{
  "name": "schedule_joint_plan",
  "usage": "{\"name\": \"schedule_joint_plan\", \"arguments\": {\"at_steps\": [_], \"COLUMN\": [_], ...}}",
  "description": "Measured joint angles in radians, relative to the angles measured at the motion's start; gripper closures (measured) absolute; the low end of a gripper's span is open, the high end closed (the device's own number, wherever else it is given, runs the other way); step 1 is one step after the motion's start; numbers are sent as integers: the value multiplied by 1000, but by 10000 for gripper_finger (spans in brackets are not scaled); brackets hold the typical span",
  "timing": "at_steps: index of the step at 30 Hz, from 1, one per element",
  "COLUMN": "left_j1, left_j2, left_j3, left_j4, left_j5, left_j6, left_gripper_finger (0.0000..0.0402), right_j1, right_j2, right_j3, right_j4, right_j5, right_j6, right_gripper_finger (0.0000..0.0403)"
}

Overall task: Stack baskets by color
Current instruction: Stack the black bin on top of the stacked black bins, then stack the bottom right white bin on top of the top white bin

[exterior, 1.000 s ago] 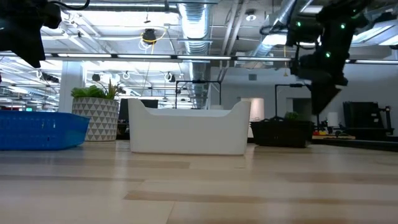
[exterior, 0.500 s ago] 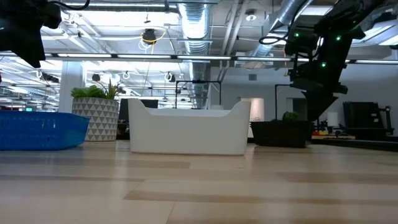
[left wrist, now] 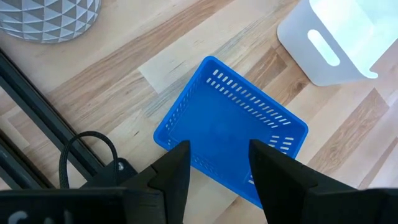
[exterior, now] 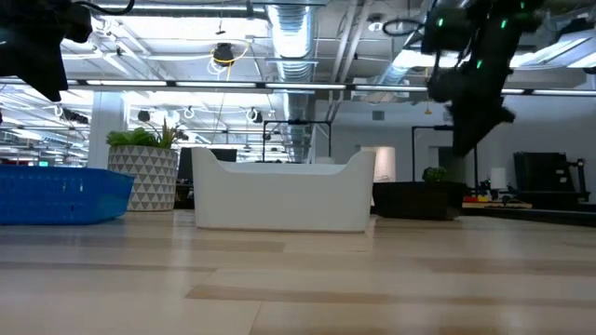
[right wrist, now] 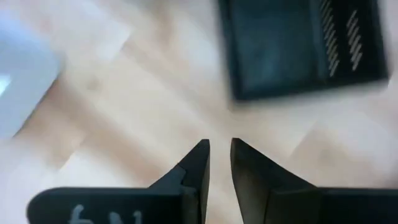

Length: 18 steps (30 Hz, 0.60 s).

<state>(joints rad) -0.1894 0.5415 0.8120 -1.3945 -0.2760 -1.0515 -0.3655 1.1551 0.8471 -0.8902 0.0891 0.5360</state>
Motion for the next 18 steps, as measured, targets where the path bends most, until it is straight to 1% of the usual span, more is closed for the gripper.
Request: {"name": "schedule_joint_plan", "arguments": {"at_steps": [2, 4, 7, 12, 15, 18], "left_j1": [0, 0, 0, 0, 0, 0], "left_j2": [0, 0, 0, 0, 0, 0], "left_j3": [0, 0, 0, 0, 0, 0], "left_j4": [0, 0, 0, 0, 0, 1], "left_j5": [0, -1, -8, -9, -12, -27], "left_j6": [0, 3, 11, 11, 11, 11], "left_gripper_finger": [252, 252, 252, 252, 252, 252], "right_j1": [57, 128, 256, 533, 694, 825], "right_j2": [-11, -22, -39, -47, -24, 15], "right_j3": [57, 100, 143, 165, 165, 166], "right_j4": [-113, -204, -281, -270, -244, -212], "right_j5": [-50, -76, -97, -147, -148, -148], "right_j6": [71, 118, 151, 174, 234, 261], "right_gripper_finger": [317, 317, 317, 317, 317, 317]}}
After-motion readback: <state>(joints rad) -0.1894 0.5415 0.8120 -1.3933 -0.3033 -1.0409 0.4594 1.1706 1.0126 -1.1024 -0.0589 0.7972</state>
